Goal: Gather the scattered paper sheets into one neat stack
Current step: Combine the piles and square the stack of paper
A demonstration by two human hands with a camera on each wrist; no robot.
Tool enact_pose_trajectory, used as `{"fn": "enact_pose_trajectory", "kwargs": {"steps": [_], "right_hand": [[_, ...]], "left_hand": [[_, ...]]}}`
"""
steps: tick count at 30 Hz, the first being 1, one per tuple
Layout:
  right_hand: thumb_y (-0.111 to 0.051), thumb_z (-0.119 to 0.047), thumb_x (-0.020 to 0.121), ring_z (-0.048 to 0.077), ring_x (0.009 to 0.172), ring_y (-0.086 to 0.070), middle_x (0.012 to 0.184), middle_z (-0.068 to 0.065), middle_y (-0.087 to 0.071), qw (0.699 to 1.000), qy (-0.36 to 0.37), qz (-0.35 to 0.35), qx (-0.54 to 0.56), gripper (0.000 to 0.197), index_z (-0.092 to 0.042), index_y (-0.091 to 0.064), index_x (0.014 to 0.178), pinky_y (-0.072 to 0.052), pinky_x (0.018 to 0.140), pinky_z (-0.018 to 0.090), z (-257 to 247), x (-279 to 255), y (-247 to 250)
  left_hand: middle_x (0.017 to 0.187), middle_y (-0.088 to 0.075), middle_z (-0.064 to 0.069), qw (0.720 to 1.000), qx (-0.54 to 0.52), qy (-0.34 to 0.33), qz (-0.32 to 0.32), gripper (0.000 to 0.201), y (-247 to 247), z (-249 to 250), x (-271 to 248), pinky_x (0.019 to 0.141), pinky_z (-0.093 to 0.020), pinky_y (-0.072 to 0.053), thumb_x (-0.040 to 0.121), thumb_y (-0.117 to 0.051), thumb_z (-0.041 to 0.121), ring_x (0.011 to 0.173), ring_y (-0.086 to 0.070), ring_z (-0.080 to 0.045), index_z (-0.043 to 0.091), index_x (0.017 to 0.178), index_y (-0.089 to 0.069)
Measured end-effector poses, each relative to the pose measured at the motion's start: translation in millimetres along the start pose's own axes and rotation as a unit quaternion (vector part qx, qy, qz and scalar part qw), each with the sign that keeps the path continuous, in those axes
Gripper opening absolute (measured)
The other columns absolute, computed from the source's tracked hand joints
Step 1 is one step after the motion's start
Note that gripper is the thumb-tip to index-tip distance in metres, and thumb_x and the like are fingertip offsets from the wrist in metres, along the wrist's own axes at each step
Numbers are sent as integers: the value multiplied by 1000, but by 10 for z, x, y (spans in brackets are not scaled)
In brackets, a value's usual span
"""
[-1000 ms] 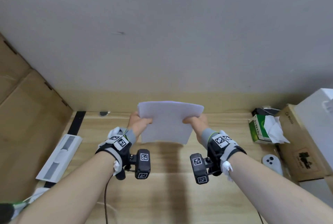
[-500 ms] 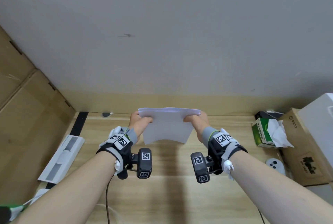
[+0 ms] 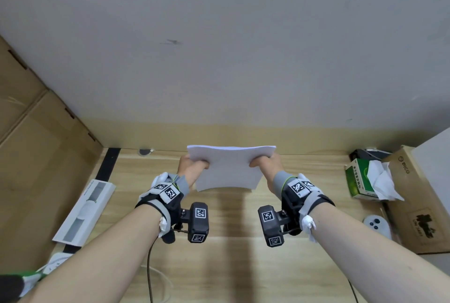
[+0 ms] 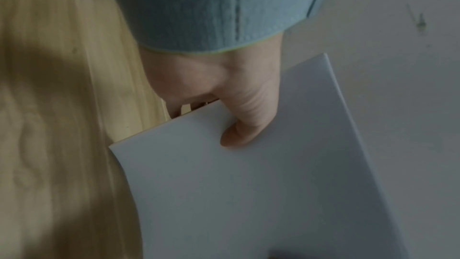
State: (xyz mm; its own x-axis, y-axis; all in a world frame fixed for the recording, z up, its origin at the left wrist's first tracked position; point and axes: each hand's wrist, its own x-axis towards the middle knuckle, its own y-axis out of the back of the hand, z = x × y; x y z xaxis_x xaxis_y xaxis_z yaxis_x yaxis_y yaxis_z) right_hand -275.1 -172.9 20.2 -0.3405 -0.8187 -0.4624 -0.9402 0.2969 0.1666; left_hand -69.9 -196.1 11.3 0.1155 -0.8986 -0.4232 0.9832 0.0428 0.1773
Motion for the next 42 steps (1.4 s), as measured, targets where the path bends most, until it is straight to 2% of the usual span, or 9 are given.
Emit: {"fn": "enact_pose_trajectory", "kwargs": {"steps": [3,7,10,15,21,24,28,33,42], "right_hand": [[-58,8,70,23,71,-50,81,8,-59,1000,3,4,1,22,-11,-63,78,-41,65,30,-21,-6,22],[-61,-4,58,26,79,-51,84,8,-60,999,-35,4,-7,26,-11,-64,83,-42,71,34,237,-112,73],[-59,5,72,22,78,-51,87,6,-60,999,-40,2,-3,24,-11,-64,89,-41,67,31,400,-181,123],[-56,7,74,19,72,-48,84,5,-57,999,-44,8,13,26,-8,-63,93,-39,64,29,376,-234,185],[-65,2,77,26,89,-58,96,9,-67,999,-46,-13,-19,26,-9,-67,100,-45,77,35,534,-166,227],[-71,-2,83,24,90,-62,101,9,-70,999,-41,-19,-29,25,-4,-67,108,-45,79,34,586,-138,238],[-72,-2,84,26,89,-67,103,10,-72,999,-31,-3,-27,21,-6,-68,105,-53,81,38,614,-47,227],[-65,-2,88,26,81,-65,95,13,-70,997,-52,-7,-52,13,-5,-67,101,-54,77,39,751,70,153],[-64,-3,85,25,76,-60,90,13,-67,986,-125,-3,-111,13,-2,-65,98,-50,72,36,1177,501,19]], "left_hand": [[77,-63,-4,1000,-17,3,1,21,3,29,-37,60,-20,-44,76,-58,-9,68,-57,-14,6,89,-67],[85,-64,-8,1000,8,21,-10,18,-5,-201,-180,62,-22,-43,76,-60,-7,78,-57,-19,8,83,-66],[90,-65,-10,999,18,29,-12,18,-17,-325,-285,67,-24,-44,77,-61,-6,82,-58,-21,7,88,-66],[89,-64,-8,999,21,23,-15,17,-46,-287,-351,64,-21,-43,78,-60,-4,83,-57,-22,9,89,-63],[92,-64,-8,999,31,33,-16,22,-84,-382,-331,64,-21,-44,79,-61,-4,82,-58,-21,5,99,-65],[96,-65,-9,998,41,45,-14,23,-82,-449,-292,77,-27,-47,79,-61,-3,90,-61,-25,8,99,-63],[102,-69,-9,997,48,46,-36,26,-66,-439,-177,80,-32,-51,80,-62,-2,92,-65,-26,12,101,-63],[106,-69,-13,988,93,102,-71,30,-91,-614,29,83,-34,-53,80,-63,-1,96,-67,-28,2,111,-64],[108,-69,-18,976,83,194,-51,34,-239,-1103,395,89,-44,-55,80,-60,0,97,-67,-35,-2,114,-63]]}}
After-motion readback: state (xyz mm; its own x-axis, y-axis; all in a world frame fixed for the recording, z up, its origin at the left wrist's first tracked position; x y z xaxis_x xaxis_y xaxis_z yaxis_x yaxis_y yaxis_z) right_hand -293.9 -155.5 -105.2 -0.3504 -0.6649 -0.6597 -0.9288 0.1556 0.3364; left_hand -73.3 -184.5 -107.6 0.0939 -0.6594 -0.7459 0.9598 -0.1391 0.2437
